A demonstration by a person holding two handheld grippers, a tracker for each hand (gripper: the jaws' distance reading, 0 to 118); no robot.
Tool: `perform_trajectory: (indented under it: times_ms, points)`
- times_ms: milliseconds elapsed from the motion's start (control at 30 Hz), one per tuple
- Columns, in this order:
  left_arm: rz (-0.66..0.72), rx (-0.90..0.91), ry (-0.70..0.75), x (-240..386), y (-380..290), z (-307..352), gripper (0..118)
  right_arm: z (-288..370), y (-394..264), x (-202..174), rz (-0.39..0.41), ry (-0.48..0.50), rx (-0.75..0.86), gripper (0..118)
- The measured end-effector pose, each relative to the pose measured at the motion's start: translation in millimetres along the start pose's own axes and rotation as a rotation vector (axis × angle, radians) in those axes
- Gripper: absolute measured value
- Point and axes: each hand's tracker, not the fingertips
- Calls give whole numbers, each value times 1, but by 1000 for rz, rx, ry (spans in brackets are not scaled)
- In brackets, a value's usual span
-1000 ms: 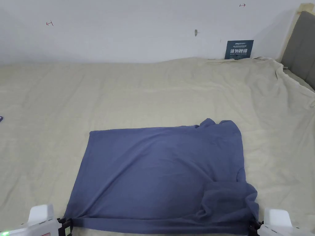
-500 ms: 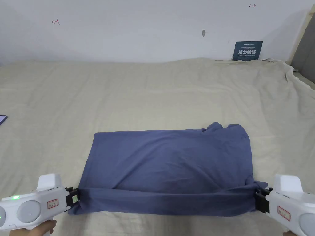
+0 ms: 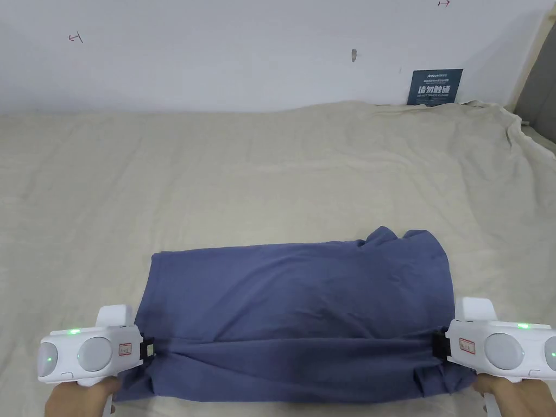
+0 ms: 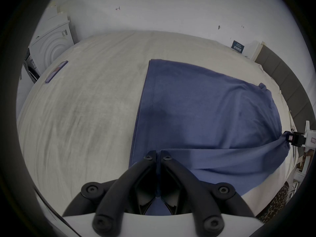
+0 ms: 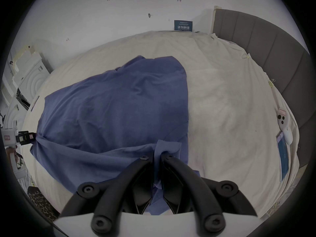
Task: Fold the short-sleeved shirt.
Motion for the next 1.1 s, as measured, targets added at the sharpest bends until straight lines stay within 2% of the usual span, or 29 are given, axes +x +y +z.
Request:
perform_trajectory:
  times_ms: [267,300,333,367,400,433,467,500,533,567,767,933,1000,1067,1100]
  points:
    - [-39,-19,23,6,-1,-2,4,-24,-2,4,-38,-10,-29,8]
    - [-34,-23,20,6,0,1,14,-22,-1,3,-36,-11,-26,12]
    - [-20,-29,11,5,2,5,23,-18,0,2,-31,-12,-21,22]
    - [-4,-29,4,5,3,9,39,-11,1,1,-28,-13,-9,47]
    - [6,-26,-4,4,4,13,59,-5,2,1,-30,-13,8,63]
    - [19,-20,-12,1,6,17,66,4,3,1,-35,-7,28,70]
    - [29,-3,-14,1,7,24,66,14,4,1,-43,11,60,70]
    - [31,16,-11,2,7,32,83,35,2,-6,-48,23,91,87]
    - [26,61,-11,3,8,43,97,52,2,-8,-56,30,129,96]
    - [17,105,-20,3,9,56,108,66,2,-9,-62,35,169,97]
    - [-12,297,-44,10,4,129,110,153,-9,-6,-50,67,365,98]
    - [-32,341,-72,16,-16,173,107,205,-31,-8,-11,70,464,105]
    - [-24,419,-71,20,-27,186,95,221,-43,-10,-4,74,490,105]
    - [-13,510,-70,22,-43,196,72,232,-55,-14,-2,38,546,105]
    - [-6,527,-48,24,-49,197,64,237,-61,-15,-1,37,556,104]
